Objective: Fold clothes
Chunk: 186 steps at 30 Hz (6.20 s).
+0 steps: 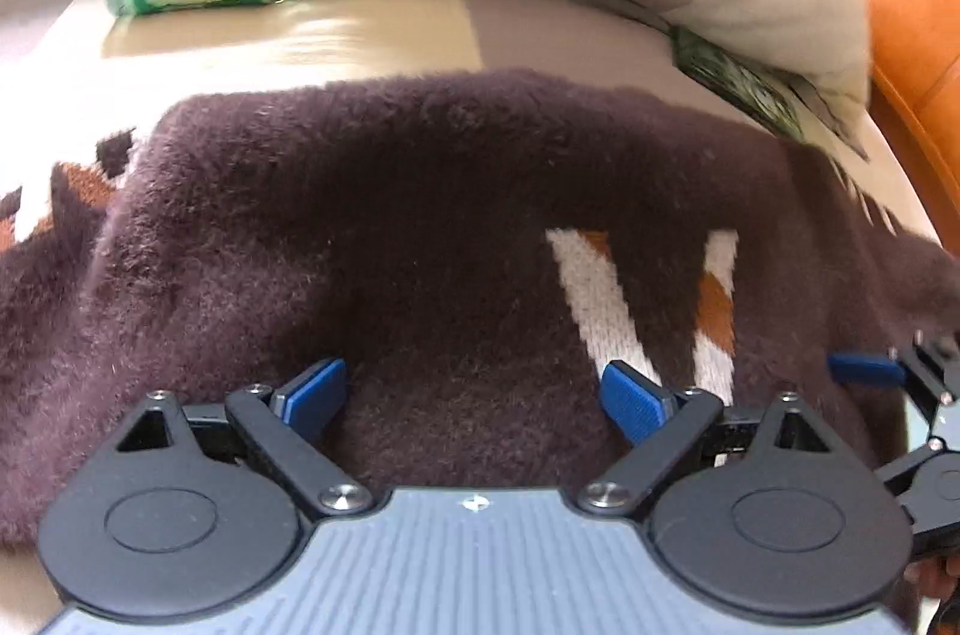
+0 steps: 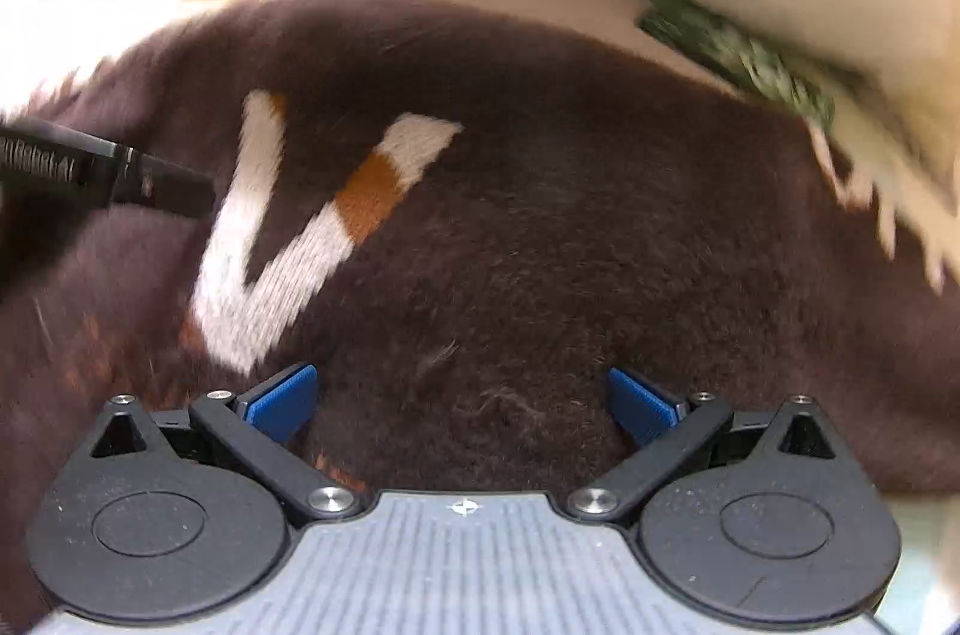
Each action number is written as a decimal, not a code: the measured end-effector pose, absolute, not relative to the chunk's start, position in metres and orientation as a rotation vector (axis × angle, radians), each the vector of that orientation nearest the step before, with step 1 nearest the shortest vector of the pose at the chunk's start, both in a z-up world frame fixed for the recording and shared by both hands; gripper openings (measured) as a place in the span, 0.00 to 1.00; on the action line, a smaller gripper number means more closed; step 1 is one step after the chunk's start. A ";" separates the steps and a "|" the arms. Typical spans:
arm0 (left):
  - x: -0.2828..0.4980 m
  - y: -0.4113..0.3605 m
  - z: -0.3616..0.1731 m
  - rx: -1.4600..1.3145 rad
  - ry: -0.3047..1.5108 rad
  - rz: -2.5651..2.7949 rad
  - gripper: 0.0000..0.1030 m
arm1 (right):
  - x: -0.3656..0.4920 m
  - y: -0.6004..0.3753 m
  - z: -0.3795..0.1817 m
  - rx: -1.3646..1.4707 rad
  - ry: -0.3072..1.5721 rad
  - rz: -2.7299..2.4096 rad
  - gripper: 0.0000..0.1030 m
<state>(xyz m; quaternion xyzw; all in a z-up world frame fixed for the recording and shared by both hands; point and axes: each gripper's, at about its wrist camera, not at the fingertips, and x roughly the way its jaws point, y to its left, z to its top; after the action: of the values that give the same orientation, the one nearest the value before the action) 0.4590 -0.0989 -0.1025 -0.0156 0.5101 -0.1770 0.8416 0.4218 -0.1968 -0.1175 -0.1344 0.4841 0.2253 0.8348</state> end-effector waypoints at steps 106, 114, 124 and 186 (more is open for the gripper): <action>0.464 -0.169 -0.072 0.191 1.113 -0.295 0.96 | 0.557 -0.491 -0.092 0.202 0.997 0.121 0.97; 0.464 -0.154 -0.085 0.246 1.139 -0.288 0.96 | 0.576 -0.526 -0.124 0.045 1.021 -0.008 0.97; 0.463 -0.143 -0.077 0.188 1.104 -0.370 0.96 | 0.541 -0.522 -0.097 0.125 0.959 -0.061 1.00; 0.429 -0.093 -0.094 -0.146 1.100 -0.429 0.97 | 0.432 -0.281 -0.103 -0.442 0.955 0.498 1.00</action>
<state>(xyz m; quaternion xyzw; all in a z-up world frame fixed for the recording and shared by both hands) 0.4290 -0.0931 -0.0942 -0.0690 0.5181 -0.2019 0.8282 0.4320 -0.2808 -0.1029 -0.2087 0.4508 0.2351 0.8354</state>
